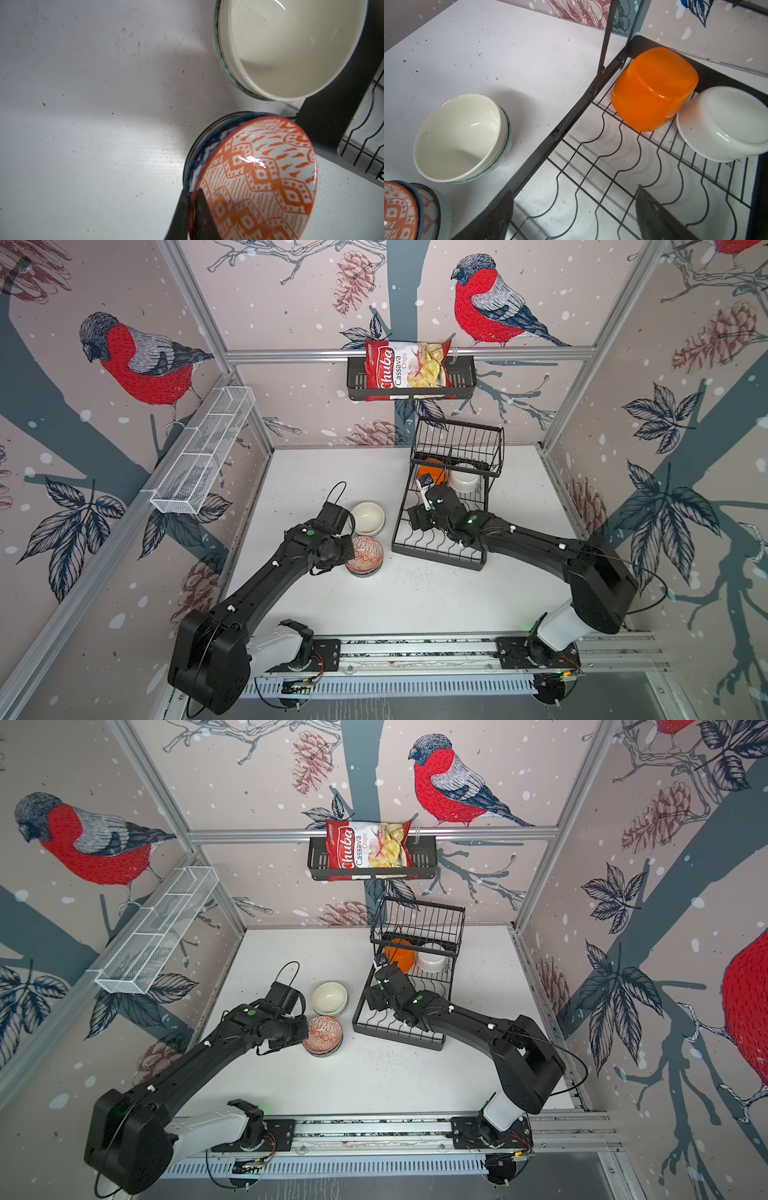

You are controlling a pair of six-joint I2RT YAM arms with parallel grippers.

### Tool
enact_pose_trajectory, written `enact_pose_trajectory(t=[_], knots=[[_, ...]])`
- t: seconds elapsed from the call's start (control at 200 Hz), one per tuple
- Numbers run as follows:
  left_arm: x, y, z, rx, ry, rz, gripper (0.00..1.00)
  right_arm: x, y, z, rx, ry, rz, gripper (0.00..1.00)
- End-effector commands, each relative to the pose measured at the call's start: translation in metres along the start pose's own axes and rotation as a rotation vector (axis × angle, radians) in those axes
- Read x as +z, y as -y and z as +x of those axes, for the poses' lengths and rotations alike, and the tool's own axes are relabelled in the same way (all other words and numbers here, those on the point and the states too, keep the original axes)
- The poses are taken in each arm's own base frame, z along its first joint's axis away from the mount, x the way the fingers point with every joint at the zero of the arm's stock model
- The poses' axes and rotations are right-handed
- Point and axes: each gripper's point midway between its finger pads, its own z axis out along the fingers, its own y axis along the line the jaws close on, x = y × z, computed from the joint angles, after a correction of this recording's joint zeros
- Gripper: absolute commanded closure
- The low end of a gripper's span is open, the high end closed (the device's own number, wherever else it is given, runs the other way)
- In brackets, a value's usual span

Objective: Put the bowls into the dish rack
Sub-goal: 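Grasp the rim of the orange patterned bowl with the left gripper, then lift the orange patterned bowl off the blue bowl with left gripper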

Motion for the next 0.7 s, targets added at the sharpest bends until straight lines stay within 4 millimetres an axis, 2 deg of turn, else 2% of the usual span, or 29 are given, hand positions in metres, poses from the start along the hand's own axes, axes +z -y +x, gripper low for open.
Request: enact_pose_trajectory(t=[0.0, 0.135, 0.34, 0.53, 0.695], knots=[[-0.003, 0.001, -0.003, 0.005, 0.007, 0.001, 0.94, -0.001, -0.002, -0.007, -0.003, 0.027, -0.008, 0.09], [-0.004, 0.002, -0.004, 0.007, 0.013, 0.003, 1.0, -0.001, -0.002, -0.006, -0.002, 0.026, -0.008, 0.09], [-0.012, 0.006, -0.01, 0.02, 0.045, 0.023, 1.0, -0.004, -0.004, -0.008, 0.002, 0.033, -0.023, 0.09], [-0.024, 0.018, -0.018, 0.043, 0.091, 0.087, 1.0, -0.009, -0.009, -0.013, 0.012, 0.039, -0.063, 0.09], [-0.037, 0.036, -0.026, 0.083, 0.133, 0.183, 1.0, -0.018, -0.009, -0.02, 0.041, 0.046, -0.102, 0.09]])
